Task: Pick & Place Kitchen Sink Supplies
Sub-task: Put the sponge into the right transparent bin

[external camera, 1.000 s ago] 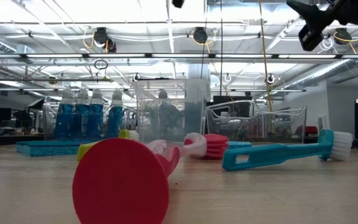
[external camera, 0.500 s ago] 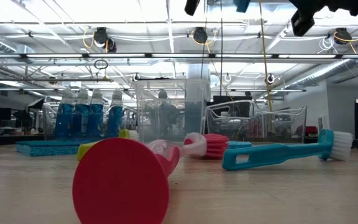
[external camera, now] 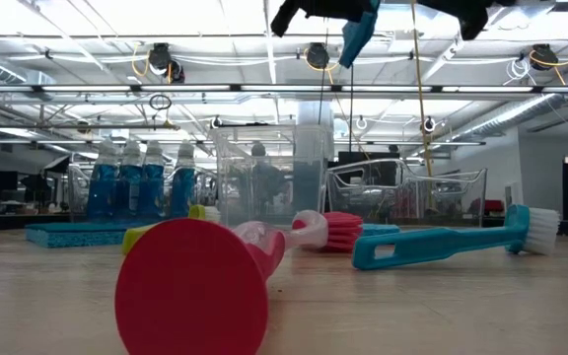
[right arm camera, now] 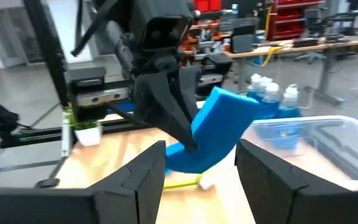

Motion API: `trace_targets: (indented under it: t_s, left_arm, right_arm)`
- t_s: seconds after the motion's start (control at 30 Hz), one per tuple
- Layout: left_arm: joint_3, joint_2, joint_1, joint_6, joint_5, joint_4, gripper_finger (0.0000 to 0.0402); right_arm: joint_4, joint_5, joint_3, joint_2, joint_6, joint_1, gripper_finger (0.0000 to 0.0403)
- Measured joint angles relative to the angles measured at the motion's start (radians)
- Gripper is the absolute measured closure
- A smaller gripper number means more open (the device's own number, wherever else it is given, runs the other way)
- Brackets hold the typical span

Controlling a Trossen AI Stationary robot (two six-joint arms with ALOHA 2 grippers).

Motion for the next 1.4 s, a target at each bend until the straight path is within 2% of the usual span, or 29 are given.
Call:
trace_targets:
  t_s: [0.13, 0.27, 0.77, 1.0, 1.4]
  left_arm:
    - [0.0, -0.001, 0.006, 0.016, -0.018, 0.006, 0.0398]
    - [0.0, -0.001, 0.006, 0.035, -0.053, 0.004, 0.0398]
    - [0.0, 0.005, 0.01, 0.066, -0.133, 0.005, 0.0398]
    - [0.0, 0.005, 0.01, 0.075, -0.141, 0.01, 0.0398]
    - [0.0, 0.005, 0.01, 0.074, -0.144, 0.011, 0.0398]
  right_arm:
    - [0.006, 0.059, 0.019, 0.032, -0.003, 0.0, 0.022]
    - [0.042, 0.06, 0.019, 0.071, 0.0, -0.004, 0.022]
    - [0.35, 0.056, 0.019, 0.212, 0.03, -0.07, 0.022]
    - [0.372, 0.056, 0.019, 0.263, 0.102, -0.088, 0.022]
    - [0.42, 0.054, 0.019, 0.319, 0.135, -0.113, 0.022]
